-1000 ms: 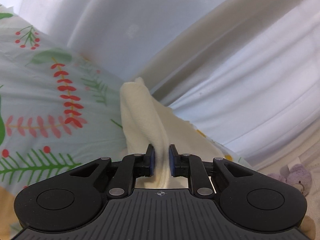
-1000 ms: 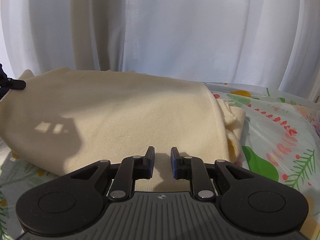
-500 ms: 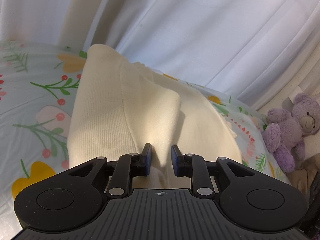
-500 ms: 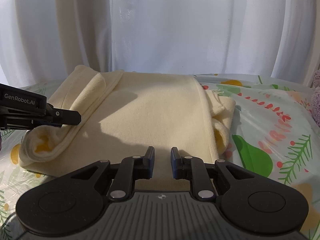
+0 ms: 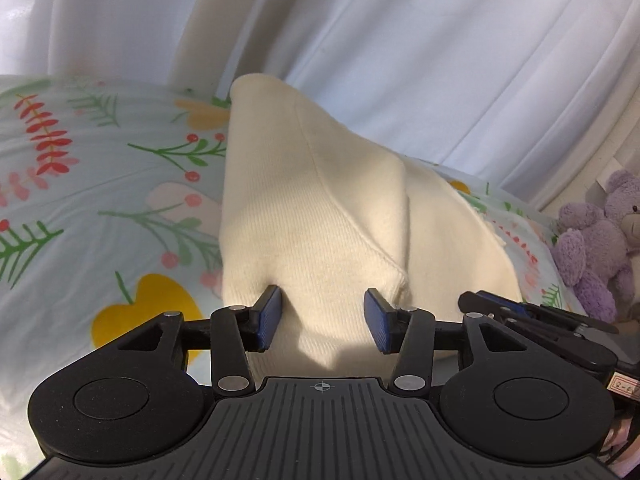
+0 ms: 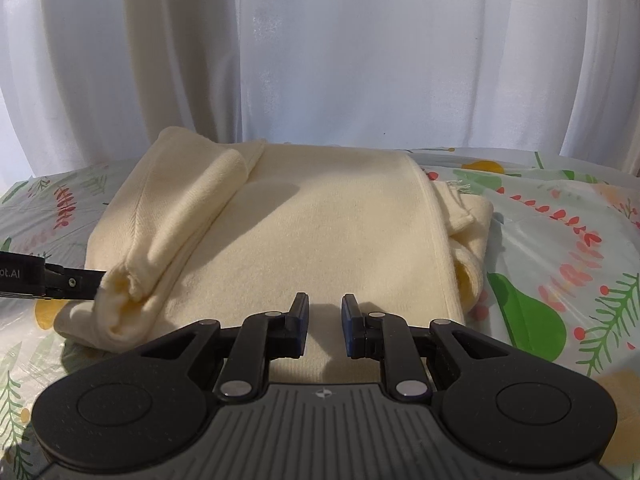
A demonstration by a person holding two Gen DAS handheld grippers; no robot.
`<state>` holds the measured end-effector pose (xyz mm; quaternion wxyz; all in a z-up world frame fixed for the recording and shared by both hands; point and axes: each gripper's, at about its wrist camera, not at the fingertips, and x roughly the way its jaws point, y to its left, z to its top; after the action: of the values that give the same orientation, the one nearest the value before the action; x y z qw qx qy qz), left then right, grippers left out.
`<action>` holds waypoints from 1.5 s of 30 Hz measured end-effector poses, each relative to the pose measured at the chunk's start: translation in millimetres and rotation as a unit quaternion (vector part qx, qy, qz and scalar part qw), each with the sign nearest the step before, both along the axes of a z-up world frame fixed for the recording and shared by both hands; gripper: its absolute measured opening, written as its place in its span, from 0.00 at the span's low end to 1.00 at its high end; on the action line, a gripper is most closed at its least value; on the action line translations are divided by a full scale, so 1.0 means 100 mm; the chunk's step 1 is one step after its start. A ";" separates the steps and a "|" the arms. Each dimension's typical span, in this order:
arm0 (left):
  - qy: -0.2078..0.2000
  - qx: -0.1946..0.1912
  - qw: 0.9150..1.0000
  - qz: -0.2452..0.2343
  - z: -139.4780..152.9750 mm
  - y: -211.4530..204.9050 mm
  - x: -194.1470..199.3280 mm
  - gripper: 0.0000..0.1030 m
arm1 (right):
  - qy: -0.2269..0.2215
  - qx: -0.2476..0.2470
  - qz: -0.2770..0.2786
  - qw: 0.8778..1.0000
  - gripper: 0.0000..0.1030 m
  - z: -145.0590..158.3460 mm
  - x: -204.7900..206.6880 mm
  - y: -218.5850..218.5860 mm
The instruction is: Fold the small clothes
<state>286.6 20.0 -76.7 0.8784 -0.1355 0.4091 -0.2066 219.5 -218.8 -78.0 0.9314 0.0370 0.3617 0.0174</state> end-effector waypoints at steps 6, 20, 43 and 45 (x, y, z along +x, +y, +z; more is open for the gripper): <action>0.028 -0.038 0.998 0.032 0.12 0.15 -0.01 0.50 | 0.012 0.105 0.040 0.994 0.44 0.17 0.23 -0.07; 0.049 -0.044 0.993 0.097 0.00 0.44 0.25 0.51 | 0.103 0.309 0.078 0.942 0.40 -0.07 1.15 0.00; 0.023 -0.011 0.997 0.067 0.26 0.06 0.31 0.56 | -0.056 0.062 0.103 0.991 0.12 0.55 0.86 0.13; 0.033 -0.007 0.998 0.052 0.16 -0.07 0.37 0.56 | -0.047 0.041 0.082 0.995 0.12 0.48 0.85 0.01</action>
<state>323.3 13.4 -60.8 0.8732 -0.1692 0.4285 -0.1587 304.4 -218.1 -29.9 0.9404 0.0443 0.3187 0.1098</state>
